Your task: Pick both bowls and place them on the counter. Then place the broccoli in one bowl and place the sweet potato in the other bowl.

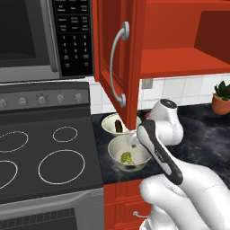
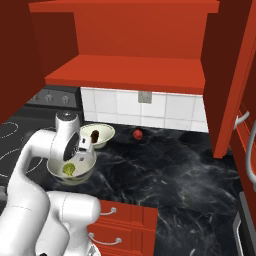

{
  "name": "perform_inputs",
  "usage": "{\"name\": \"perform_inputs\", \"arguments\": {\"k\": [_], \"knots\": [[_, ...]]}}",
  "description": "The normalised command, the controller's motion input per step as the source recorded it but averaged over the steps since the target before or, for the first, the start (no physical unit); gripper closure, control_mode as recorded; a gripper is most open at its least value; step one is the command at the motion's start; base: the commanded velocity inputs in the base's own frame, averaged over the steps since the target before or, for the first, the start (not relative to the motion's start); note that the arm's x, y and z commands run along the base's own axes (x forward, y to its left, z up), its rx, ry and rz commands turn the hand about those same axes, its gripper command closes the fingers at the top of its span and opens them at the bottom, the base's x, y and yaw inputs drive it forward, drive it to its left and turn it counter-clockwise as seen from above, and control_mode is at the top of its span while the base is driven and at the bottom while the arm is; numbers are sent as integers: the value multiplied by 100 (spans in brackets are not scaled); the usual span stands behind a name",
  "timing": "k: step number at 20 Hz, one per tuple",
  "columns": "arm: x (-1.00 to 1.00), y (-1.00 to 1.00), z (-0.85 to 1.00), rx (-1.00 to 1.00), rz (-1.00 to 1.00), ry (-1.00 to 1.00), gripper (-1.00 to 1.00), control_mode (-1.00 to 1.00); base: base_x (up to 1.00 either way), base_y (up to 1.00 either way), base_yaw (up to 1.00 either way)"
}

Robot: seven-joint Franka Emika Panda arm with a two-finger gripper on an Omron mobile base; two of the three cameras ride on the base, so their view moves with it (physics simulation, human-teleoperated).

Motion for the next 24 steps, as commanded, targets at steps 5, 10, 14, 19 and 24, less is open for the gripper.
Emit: {"name": "perform_inputs", "arguments": {"k": [5, 10, 14, 19, 24], "knots": [[-41, -39, 49, 0, 0, -19, -100, -100, 0, 0, 0], [-37, -45, 46, 0, -7, -18, -100, -100, 0, 0, 0], [-43, -41, 45, 0, -13, -19, -100, -100, 0, 0, 0], [-50, -36, 44, 0, -14, -12, -100, -100, 0, 0, 0], [-69, -22, 25, 0, -13, -4, -100, -100, 0, 0, 0]]}}
